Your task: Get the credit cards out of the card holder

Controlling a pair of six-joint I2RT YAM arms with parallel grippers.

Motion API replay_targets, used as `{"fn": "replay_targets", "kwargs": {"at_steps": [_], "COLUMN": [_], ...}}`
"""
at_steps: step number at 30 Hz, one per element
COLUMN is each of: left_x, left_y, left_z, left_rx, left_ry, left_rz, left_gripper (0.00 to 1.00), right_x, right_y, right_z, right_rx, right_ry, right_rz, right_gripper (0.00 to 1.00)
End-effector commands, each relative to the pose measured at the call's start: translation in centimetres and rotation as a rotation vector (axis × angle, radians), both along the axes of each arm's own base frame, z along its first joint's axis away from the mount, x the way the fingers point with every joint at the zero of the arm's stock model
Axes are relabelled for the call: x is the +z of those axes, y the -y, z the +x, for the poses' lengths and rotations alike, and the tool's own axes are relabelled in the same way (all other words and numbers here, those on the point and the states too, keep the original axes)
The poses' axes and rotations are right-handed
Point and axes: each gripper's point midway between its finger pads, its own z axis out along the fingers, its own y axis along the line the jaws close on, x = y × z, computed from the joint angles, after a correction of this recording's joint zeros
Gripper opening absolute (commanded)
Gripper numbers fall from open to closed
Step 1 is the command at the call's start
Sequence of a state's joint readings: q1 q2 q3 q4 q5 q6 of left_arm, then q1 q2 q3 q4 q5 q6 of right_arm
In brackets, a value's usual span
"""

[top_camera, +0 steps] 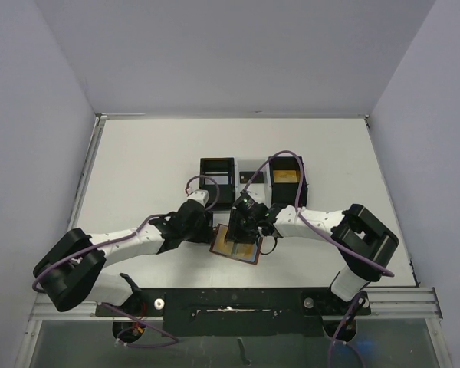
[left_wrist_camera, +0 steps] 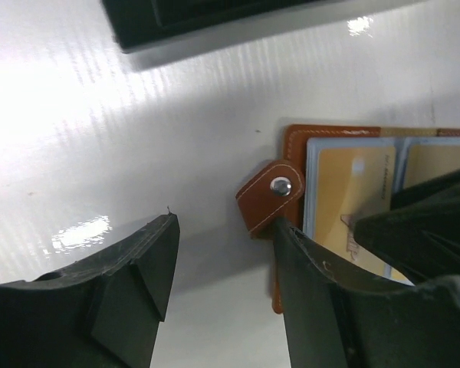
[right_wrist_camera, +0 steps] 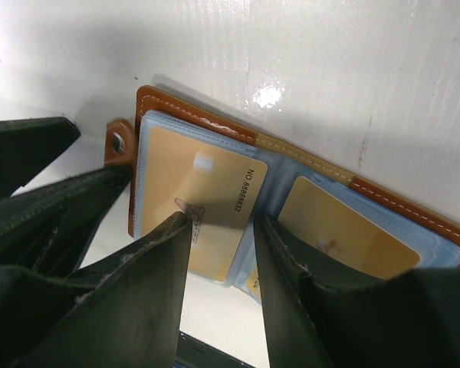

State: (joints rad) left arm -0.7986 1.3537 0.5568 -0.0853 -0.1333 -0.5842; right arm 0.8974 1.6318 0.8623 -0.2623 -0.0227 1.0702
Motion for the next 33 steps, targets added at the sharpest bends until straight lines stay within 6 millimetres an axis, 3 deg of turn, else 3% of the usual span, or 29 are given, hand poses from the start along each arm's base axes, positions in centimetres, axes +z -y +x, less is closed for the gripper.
{"fn": "replay_targets", "kwargs": {"at_steps": [1, 8, 12, 16, 20, 28, 33], "left_x": [1.7, 1.6, 3.5, 6.9, 8.7, 5.7, 3.2], "left_y": [-0.6, -2.3, -0.9, 0.3, 2.7, 5.8, 5.7], "left_z": [3.1, 3.0, 2.2, 1.4, -0.3, -3.1, -3.3], "left_rx": [0.137, 0.264, 0.208, 0.151, -0.007, -0.211, -0.212], "left_ry": [0.115, 0.111, 0.111, 0.142, 0.128, -0.018, -0.071], "left_rz": [0.016, 0.019, -0.093, -0.212, -0.329, -0.350, -0.259], "left_gripper": [0.51, 0.48, 0.49, 0.49, 0.46, 0.31, 0.28], "right_x": [-0.9, -0.6, 0.0, 0.0, 0.1, -0.1, -0.4], "right_y": [0.5, 0.1, -0.3, -0.1, -0.2, 0.2, 0.4], "right_z": [0.1, 0.1, 0.5, 0.9, 1.1, 1.2, 1.2], "right_rx": [0.001, 0.008, -0.007, -0.030, -0.034, -0.058, -0.077], "right_ry": [0.001, 0.001, 0.009, 0.018, 0.021, 0.008, -0.004], "right_rz": [-0.038, -0.019, 0.016, 0.057, 0.095, 0.148, 0.170], "right_gripper": [0.40, 0.40, 0.41, 0.40, 0.39, 0.34, 0.32]}}
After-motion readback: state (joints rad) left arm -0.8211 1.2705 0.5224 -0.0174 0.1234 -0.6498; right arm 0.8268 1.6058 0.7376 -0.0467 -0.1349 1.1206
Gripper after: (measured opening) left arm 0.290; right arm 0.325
